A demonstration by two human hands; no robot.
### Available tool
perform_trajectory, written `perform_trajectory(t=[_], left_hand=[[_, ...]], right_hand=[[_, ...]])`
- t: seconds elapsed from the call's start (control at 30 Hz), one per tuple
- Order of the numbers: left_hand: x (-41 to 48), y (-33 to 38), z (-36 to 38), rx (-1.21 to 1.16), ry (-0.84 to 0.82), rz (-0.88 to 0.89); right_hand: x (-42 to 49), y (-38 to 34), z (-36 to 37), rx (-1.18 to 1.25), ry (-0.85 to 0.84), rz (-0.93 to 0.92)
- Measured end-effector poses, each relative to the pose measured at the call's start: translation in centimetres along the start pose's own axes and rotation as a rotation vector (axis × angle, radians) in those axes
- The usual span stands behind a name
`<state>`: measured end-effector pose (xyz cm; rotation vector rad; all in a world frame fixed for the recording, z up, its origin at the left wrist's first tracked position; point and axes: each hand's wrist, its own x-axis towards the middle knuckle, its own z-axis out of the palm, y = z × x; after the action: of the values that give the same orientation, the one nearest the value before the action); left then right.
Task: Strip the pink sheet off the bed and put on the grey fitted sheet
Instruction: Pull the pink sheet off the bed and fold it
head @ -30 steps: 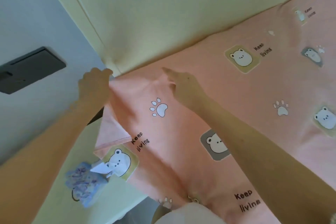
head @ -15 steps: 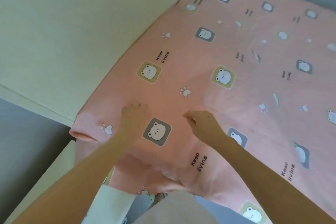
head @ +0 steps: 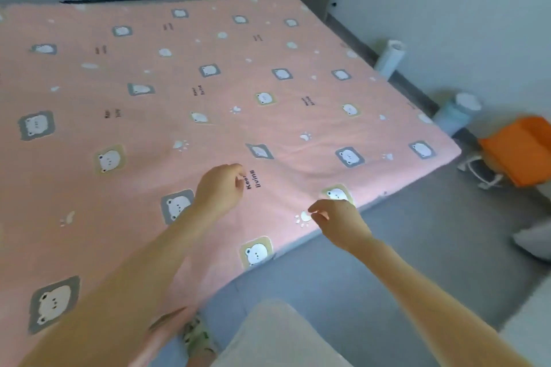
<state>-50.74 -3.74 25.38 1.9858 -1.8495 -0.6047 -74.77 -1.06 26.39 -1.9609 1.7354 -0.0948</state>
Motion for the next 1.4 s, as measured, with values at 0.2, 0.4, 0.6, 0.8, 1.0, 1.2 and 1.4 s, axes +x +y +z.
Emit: perform_trajectory(t=[0.2, 0.4, 0.6, 0.8, 1.0, 1.2, 1.4], left_hand=[[3.0, 16.6, 5.1, -0.119, -0.11, 0.238], [10.5, 26.8, 9.8, -0.058, -0.201, 0.407], [21.8, 36.1, 15.6, -0.009, -0.306, 0.503], [32.2, 46.6, 22.0, 0.049, -0.386, 0.637], [38.8, 55.2, 30.7, 0.099, -0.491, 0.697], [46.2, 62.2, 41.7, 0.131, -0.587, 0.661], [54.5, 68.1, 55.3, 0.238, -0.654, 0.537]], right_hand=[[-5.0, 14.0, -7.4, 0.123, 0.208, 0.301], [-3.2, 23.3, -11.7, 0.213, 0.361, 0.488], [2.1, 32.3, -17.8, 0.256, 0.427, 0.663], [7.0, 41.0, -22.9, 0.354, 0.478, 0.833], [12.2, 49.9, -25.8, 0.493, 0.472, 0.923], [20.2, 62.7, -28.3, 0.76, 0.459, 0.996], [30.6, 78.5, -28.4, 0.96, 0.302, 1.081]])
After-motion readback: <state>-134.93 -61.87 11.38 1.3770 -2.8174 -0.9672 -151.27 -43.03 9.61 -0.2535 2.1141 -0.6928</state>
